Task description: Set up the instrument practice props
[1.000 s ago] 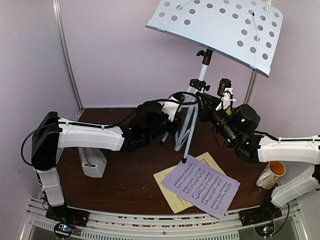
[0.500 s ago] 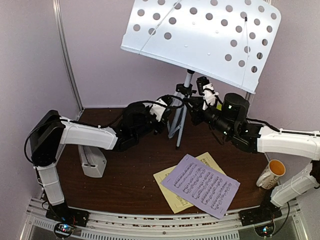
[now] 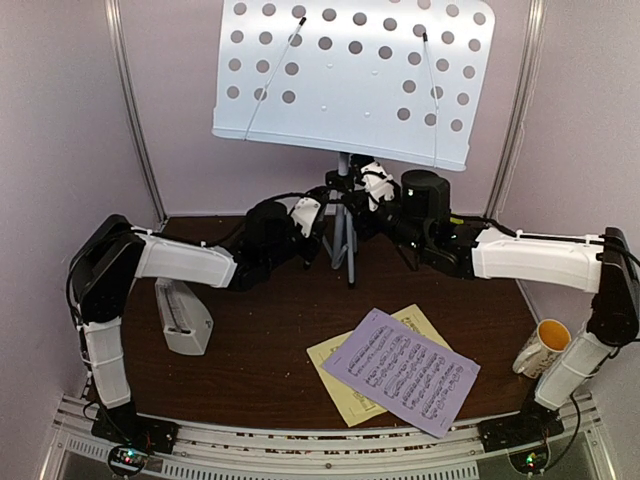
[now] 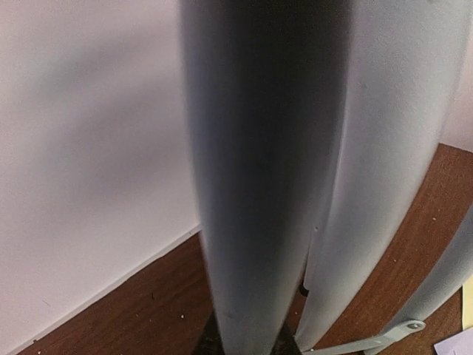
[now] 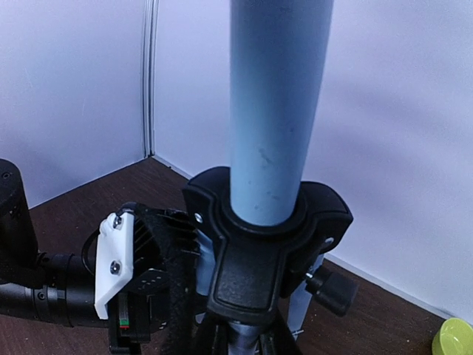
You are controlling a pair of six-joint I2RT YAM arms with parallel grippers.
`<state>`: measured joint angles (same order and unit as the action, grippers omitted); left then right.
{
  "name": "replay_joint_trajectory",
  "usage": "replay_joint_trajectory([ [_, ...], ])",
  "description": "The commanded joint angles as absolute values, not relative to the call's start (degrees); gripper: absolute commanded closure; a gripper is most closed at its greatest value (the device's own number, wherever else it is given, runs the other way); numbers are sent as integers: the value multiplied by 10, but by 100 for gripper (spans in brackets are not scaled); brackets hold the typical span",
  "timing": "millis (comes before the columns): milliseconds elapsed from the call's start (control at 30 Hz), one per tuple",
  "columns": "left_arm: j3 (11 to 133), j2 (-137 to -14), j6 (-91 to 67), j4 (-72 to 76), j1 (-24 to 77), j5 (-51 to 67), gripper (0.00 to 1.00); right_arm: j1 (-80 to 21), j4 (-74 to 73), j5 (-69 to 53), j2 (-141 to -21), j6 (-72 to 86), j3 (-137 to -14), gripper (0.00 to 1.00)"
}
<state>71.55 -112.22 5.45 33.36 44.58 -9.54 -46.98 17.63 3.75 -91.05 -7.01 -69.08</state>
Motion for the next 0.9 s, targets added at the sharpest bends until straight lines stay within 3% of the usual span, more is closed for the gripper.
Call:
replay_joint_trajectory([
  [0,703,-1092,-26,298,396,-185,100,-472,263,9,-879,-58,-741,100],
  [467,689,-1098,-45,255,397,-173,100,-472,258,-13,-915,-37,-730,100],
  [600,686,-1092,-41,247,397,-173,100,-472,263,-10,-925,-35,-729,95],
  [867,686,-1094,-32,243,403,-170,100,-472,272,-8,-939,-31,-733,74],
])
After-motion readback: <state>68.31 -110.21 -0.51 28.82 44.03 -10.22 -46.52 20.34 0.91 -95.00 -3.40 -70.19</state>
